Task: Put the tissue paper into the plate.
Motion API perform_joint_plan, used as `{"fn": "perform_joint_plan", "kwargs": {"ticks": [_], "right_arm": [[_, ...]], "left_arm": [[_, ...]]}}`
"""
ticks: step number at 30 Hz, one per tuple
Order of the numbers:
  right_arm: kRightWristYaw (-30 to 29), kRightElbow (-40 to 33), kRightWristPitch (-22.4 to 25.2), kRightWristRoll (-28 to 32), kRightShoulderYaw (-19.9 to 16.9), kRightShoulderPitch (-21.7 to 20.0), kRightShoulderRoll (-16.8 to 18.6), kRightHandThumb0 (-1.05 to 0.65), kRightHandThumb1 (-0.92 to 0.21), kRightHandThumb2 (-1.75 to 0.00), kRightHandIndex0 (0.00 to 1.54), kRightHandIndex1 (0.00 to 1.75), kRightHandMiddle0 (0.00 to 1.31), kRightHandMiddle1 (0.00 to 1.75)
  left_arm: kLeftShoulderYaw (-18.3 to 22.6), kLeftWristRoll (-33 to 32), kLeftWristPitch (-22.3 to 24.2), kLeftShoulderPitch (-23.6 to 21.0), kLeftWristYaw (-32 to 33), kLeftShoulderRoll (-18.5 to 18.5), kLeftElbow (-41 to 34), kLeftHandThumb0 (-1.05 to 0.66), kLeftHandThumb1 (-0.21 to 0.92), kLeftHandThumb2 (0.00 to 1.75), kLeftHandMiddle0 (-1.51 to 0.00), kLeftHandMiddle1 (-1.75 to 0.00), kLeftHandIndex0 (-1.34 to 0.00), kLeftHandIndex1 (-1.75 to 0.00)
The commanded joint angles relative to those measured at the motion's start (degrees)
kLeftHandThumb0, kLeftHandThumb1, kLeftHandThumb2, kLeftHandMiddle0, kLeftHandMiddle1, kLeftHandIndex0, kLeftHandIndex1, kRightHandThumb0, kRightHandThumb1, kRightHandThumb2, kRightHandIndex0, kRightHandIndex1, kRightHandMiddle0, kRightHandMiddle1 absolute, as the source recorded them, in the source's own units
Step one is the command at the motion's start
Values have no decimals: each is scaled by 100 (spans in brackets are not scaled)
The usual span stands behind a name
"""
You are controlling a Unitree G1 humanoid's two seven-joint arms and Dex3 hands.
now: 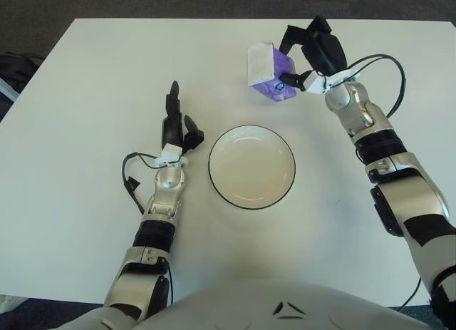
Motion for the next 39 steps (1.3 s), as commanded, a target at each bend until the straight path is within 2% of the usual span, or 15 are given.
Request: {"fn": "perform_joint_plan", "kwargs": {"ticks": [1, 13, 17, 20, 26, 39], "right_arm": [[129, -424, 89, 149, -177, 183, -20, -11, -33, -127, 126, 175, 99, 175], [530, -1777, 515, 247, -416, 637, 71, -10, -32, -126, 128, 175, 100, 175], [608, -2042, 486, 286, -446, 773, 101, -10, -32, -126, 129, 175, 100, 175], [649, -2345, 461, 282, -443, 967, 146, -9, -32, -126, 129, 175, 99, 175], [908, -3387, 612, 378, -466, 1591, 280, -9, -32, -125, 129, 175, 98, 175], [1699, -3969, 452, 1313, -635, 1999, 330, -8, -31, -125, 128, 175, 97, 175]], "left_arm": [[-76, 81, 252, 629, -13, -86, 647, -88, 92, 123, -5, 0, 0, -18], [-60, 16, 234, 628, -63, -101, 624, -86, 92, 122, -5, 0, 0, -19], [-58, 18, 230, 618, -62, -103, 643, -86, 92, 122, -5, 0, 0, -19], [-59, 15, 249, 612, -77, -101, 644, -86, 92, 121, -5, 0, 0, -19], [-57, -13, 265, 622, -116, -112, 618, -86, 92, 121, -5, 0, 0, -20], [-59, -2, 251, 646, -136, -102, 624, -86, 92, 121, -4, 0, 0, -17]]}}
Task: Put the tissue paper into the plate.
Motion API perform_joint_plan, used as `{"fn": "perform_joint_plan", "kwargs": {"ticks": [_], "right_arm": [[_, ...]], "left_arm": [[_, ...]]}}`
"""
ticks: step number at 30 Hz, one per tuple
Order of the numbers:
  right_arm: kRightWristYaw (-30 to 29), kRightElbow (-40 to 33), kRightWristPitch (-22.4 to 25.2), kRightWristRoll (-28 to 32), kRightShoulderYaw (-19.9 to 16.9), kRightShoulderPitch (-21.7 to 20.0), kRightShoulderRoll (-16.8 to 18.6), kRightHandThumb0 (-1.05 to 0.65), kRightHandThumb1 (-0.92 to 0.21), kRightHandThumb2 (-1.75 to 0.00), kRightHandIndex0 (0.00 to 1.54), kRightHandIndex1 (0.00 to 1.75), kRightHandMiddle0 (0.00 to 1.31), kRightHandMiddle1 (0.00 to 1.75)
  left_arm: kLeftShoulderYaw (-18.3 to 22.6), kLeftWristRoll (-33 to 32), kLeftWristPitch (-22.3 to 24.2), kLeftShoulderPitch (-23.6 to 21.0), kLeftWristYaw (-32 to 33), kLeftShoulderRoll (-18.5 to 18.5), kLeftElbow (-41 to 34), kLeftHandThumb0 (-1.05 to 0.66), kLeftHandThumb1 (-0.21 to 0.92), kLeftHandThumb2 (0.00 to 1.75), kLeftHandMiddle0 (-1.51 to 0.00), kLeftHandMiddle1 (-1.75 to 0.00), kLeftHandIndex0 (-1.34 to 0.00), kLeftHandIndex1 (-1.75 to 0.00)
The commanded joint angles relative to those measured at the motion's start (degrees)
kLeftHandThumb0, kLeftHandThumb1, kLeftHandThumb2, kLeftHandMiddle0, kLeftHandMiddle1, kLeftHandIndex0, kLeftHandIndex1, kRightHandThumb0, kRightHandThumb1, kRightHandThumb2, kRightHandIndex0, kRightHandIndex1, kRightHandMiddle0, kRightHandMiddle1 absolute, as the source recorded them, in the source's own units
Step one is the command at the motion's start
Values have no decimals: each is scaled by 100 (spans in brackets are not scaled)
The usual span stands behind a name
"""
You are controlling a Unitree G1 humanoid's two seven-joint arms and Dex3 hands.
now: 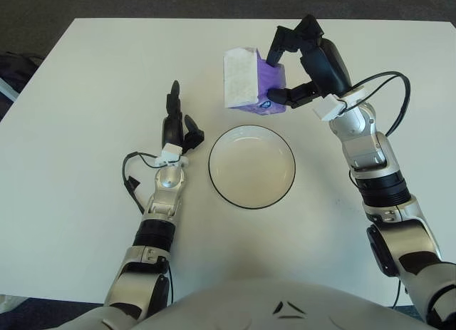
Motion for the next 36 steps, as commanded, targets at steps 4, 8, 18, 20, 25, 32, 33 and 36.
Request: {"fn": "perform_joint_plan", "kwargs": {"ticks": [4, 8, 18, 20, 25, 32, 33, 36], "right_arm": [[539, -527, 95, 513, -121, 318, -52, -8, -31, -126, 127, 175, 98, 175], [840, -667, 68, 633, -125, 432, -155, -7, -29, -129, 126, 175, 101, 175], [1257, -1033, -32, 616, -103, 725, -265, -4, -26, -135, 125, 175, 103, 175], [1418, -949, 11, 787, -119, 741, -314, -5, -27, -136, 125, 175, 103, 175], [1481, -930, 33, 731, -128, 757, -305, -5, -27, -135, 124, 175, 101, 175], [1364, -1007, -98, 555, -111, 885, -243, -6, -29, -135, 125, 175, 100, 175], [1382, -1014, -69, 583, -111, 893, -228, -6, -29, -134, 126, 175, 99, 175], [1431, -1030, 47, 658, -87, 927, -166, -8, -31, -132, 126, 175, 98, 175]], "left_arm": [[-67, 35, 224, 660, -46, -94, 619, -87, 92, 122, -4, 0, 0, -17], [-73, 55, 226, 672, -36, -85, 621, -87, 92, 122, -5, 0, 0, -17], [-89, 76, 337, 707, -66, -58, 562, -89, 92, 124, -4, 0, 0, -15], [-88, 77, 350, 710, -61, -58, 551, -89, 92, 124, -4, 0, 0, -15], [-90, 103, 342, 713, -27, -57, 549, -89, 92, 124, -4, 0, 0, -14], [-77, 85, 344, 718, -36, -58, 544, -89, 92, 124, -5, 0, 0, -14], [-75, 80, 347, 718, -39, -59, 542, -89, 92, 124, -5, -1, 0, -14], [-70, 76, 341, 718, -44, -53, 542, -89, 92, 124, -5, -1, 0, -14]]}}
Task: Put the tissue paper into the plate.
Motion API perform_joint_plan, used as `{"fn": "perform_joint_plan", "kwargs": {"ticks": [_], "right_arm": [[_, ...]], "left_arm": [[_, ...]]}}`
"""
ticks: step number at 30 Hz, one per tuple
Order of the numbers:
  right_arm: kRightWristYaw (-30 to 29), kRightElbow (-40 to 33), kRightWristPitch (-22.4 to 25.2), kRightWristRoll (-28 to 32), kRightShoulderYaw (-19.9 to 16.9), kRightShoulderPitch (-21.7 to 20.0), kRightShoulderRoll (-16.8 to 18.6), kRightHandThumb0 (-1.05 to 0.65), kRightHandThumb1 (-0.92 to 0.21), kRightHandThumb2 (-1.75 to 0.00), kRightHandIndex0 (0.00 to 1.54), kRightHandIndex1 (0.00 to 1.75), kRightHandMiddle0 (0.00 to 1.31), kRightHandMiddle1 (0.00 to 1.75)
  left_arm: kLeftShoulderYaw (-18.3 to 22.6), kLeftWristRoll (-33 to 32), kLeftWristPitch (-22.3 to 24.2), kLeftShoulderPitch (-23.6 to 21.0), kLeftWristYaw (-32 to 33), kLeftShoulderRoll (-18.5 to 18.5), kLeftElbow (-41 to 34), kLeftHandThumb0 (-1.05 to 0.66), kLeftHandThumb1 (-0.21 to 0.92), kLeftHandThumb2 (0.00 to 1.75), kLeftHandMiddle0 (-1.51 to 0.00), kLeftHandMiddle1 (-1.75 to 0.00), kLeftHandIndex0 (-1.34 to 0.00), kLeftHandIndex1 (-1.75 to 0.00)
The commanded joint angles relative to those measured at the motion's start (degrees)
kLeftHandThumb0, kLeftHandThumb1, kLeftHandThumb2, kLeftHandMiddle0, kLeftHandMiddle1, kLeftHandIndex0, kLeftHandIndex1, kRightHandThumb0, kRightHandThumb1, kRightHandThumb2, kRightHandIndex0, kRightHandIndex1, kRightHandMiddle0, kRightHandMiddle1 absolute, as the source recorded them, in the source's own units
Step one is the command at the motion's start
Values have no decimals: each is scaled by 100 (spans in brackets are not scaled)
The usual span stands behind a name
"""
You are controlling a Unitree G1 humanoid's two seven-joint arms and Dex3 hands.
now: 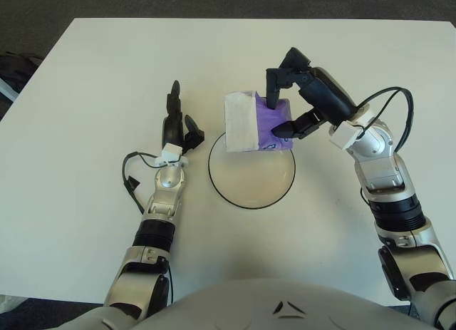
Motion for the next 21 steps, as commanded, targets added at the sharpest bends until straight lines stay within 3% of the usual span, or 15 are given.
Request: {"fn": "perform_joint_plan", "kwargs": {"ticks": [1, 15, 16, 19, 20, 21], "right_arm": [[21, -137, 87, 107, -6, 71, 80, -8, -32, -131, 126, 175, 98, 175], [-3, -124, -4, 129, -14, 145, 220, -14, -38, -121, 125, 175, 95, 175], [13, -117, -3, 148, -8, 135, 227, -25, -38, -121, 120, 175, 80, 175], [170, -53, -29, 105, 52, 42, 103, -39, -42, -117, 106, 175, 61, 175], [233, -37, -29, 73, 76, 9, 50, -49, -50, -106, 95, 175, 54, 175], [426, -26, -34, 23, 137, -57, -101, -63, -65, -84, 78, 175, 45, 175]], "left_arm": [[-65, 57, 271, 708, -42, -61, 559, -89, 92, 124, -5, -1, 0, -14], [-58, 56, 298, 708, -75, -20, 555, -89, 92, 123, -5, -1, 0, -15], [-61, 63, 284, 710, -75, -12, 565, -90, 92, 123, -5, -1, 0, -16], [-89, 132, 174, 716, -41, 25, 609, -90, 92, 123, -5, -1, 0, -16], [-95, 146, 150, 717, -32, 35, 620, -90, 92, 123, -5, 0, 0, -17], [-102, 153, 147, 716, -34, 43, 627, -90, 92, 123, -5, 0, 0, -17]]}}
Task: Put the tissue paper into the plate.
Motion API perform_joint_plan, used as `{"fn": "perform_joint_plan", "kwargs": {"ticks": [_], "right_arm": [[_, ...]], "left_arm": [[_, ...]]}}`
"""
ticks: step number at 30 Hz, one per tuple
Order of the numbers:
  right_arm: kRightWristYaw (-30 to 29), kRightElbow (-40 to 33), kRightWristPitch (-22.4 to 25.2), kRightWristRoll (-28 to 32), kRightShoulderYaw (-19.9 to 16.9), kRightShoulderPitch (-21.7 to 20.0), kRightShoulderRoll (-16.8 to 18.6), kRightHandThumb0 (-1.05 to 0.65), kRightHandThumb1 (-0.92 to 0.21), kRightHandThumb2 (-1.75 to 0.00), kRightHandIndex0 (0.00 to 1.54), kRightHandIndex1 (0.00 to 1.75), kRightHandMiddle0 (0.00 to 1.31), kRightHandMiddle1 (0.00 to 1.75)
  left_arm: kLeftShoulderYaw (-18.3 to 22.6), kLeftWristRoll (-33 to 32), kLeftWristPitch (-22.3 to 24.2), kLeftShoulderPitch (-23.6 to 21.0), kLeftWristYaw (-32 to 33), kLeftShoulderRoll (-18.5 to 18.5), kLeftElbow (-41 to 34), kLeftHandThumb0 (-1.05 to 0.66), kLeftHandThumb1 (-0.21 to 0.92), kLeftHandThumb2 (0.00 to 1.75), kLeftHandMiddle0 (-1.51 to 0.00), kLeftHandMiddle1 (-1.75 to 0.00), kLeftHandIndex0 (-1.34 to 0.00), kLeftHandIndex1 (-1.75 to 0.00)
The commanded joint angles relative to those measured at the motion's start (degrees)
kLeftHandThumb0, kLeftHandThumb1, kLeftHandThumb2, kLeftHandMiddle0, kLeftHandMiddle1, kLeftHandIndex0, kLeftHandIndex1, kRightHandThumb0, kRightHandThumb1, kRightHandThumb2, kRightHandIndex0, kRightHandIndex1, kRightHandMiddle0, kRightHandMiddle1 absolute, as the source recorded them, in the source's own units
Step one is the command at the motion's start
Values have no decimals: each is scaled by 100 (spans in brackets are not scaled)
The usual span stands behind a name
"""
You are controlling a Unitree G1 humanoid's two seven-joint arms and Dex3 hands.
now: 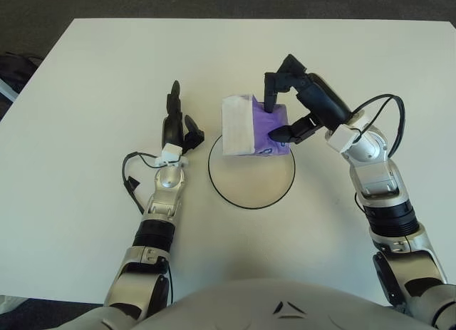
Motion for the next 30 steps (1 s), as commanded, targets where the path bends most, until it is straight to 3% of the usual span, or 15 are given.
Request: {"fn": "perform_joint_plan", "kwargs": {"ticks": [1, 2, 5, 8, 11, 17, 22, 30], "right_arm": [[443, -4, -95, -80, 143, -188, -355, -78, -75, -73, 52, 146, 28, 145], [596, 19, -176, -72, 176, -224, -481, -87, -81, -67, 36, 126, 18, 124], [785, 5, -373, -44, 195, -206, -677, -99, -89, -61, 12, 61, 6, 53], [774, 58, -660, -177, 208, -237, -794, -103, -91, -59, 4, 30, 2, 18], [779, 88, -848, -307, 222, -277, -898, -104, -92, -59, 1, 14, 1, 6], [856, 47, -1062, -636, 208, -382, -1157, -105, -92, -61, 0, 3, 0, 1], [925, 103, -1367, -886, 184, -557, -1431, -105, -92, -64, 0, 0, 0, 0], [872, 296, -1844, -802, 118, -663, -1638, -105, -92, -68, 0, 0, 0, 0]], "left_arm": [[-98, 150, 142, 713, -27, 2, 632, -90, 92, 123, -5, 0, 0, -17], [-93, 126, 159, 703, -52, 7, 643, -90, 92, 123, -5, 0, 0, -16], [-76, 70, 191, 679, -98, 11, 662, -90, 92, 124, -5, 0, 0, -16], [-50, 27, 193, 658, -114, 2, 683, -90, 92, 124, -5, 0, 0, -16], [-35, 31, 170, 634, -94, -7, 710, -90, 92, 124, -5, 0, 0, -15], [-49, 83, 175, 617, -64, 6, 718, -90, 92, 124, -6, 0, 0, -19], [-75, 142, 161, 617, -45, 36, 714, -91, 92, 124, -7, -1, 0, -24], [-121, 240, 71, 582, -25, 115, 834, -91, 92, 125, -7, -1, 0, -28]]}}
